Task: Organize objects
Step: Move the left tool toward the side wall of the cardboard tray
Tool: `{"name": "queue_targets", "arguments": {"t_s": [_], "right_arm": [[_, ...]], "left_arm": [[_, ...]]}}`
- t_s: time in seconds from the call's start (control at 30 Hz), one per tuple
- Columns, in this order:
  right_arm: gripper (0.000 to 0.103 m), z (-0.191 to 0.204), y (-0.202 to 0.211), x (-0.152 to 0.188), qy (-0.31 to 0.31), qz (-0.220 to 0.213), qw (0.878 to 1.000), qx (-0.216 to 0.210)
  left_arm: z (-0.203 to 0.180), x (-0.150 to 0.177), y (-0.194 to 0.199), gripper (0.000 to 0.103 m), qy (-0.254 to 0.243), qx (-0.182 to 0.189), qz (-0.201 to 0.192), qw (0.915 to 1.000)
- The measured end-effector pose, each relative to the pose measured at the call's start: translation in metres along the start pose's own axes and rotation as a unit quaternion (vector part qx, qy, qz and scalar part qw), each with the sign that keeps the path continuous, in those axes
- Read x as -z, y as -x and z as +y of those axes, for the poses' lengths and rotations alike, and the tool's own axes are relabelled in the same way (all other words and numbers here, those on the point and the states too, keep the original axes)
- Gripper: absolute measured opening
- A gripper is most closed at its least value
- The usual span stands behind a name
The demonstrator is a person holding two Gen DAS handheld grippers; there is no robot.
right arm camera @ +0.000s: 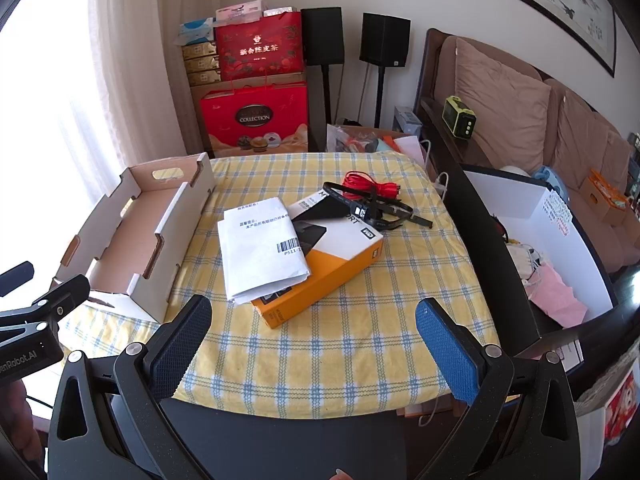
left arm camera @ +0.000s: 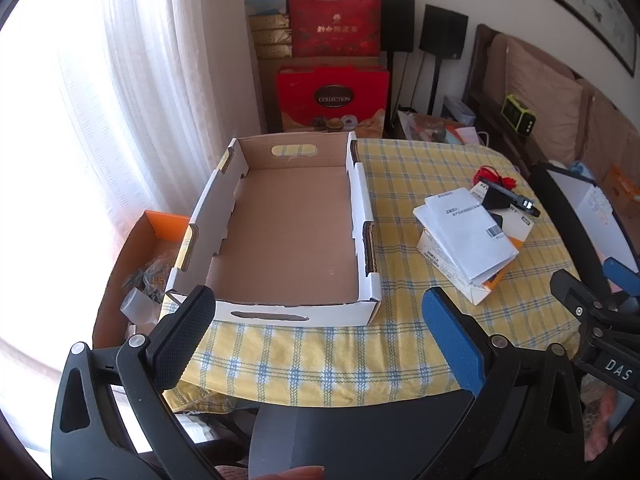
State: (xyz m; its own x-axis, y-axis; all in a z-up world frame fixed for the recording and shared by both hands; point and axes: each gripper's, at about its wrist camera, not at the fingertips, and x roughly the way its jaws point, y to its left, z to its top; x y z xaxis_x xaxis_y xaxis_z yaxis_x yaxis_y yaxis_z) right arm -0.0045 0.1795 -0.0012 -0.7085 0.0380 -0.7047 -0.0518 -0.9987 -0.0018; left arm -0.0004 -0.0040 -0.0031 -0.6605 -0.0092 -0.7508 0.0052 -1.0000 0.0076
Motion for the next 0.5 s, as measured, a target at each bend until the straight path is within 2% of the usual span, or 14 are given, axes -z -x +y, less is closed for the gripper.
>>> {"name": "queue_targets", "arguments": {"t_s": [0.5], "right_arm": [[0.103, 0.0018, 0.0007, -0.0010, 0.002, 0.000, 1.000, 0.001]], "left_arm": [[0.0008, -0.0012, 0.0010, 0.103, 0.000, -0.003, 0.001, 1.0000]]}}
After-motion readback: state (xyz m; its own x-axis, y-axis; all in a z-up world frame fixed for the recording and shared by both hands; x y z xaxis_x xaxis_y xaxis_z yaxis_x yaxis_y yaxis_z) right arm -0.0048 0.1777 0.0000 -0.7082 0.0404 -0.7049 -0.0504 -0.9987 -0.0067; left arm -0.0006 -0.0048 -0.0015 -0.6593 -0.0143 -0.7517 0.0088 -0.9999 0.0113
